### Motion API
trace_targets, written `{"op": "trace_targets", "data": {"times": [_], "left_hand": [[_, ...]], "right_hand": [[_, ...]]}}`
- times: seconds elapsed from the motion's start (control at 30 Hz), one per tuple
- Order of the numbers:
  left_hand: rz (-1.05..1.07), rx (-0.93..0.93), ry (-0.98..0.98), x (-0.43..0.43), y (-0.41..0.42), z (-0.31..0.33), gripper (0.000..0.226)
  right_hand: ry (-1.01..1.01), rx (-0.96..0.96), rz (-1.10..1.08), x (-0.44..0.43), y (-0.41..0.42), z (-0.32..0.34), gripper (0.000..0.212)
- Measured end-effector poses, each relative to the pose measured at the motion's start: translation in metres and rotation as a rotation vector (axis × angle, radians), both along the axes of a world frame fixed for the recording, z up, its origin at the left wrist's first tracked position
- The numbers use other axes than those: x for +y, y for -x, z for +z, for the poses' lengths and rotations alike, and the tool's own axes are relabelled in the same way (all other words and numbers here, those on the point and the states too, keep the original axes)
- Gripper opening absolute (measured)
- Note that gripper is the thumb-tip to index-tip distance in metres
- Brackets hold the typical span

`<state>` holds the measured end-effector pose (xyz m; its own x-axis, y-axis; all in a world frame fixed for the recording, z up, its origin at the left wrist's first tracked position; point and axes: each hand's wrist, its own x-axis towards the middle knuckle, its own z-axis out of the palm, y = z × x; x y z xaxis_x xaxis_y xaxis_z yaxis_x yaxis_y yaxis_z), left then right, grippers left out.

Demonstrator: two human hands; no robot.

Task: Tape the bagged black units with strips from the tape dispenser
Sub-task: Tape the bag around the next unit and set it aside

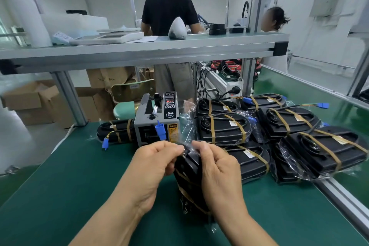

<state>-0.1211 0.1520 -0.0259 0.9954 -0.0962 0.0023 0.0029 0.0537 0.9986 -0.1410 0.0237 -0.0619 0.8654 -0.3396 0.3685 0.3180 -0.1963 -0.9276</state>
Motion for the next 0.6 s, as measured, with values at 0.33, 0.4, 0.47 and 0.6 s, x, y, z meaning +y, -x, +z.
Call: {"op": "trace_targets", "data": {"times": [0.33, 0.4, 0.47, 0.6], "left_hand": [[0.038, -0.065, -0.108, -0.0011, 0.0025, 0.0034, 0.019], [0.048, -0.058, -0.114, -0.0008, 0.0027, 0.0031, 0.019], [0.061, -0.05, -0.103, -0.001, 0.0016, 0.002, 0.02], [0.072, -0.024, -0.065, -0.0014, 0.0, -0.0006, 0.015]], "right_hand": [[-0.032, 0.002, -0.041, 0.0069, 0.0033, -0.0013, 0.039], [-0.039, 0.0, -0.038, 0.0078, 0.0043, -0.0002, 0.039], [-0.051, 0.0, -0.036, 0.0082, 0.0052, 0.0008, 0.039], [-0.062, -0.004, -0.039, 0.0094, 0.0068, 0.0019, 0.04]]}}
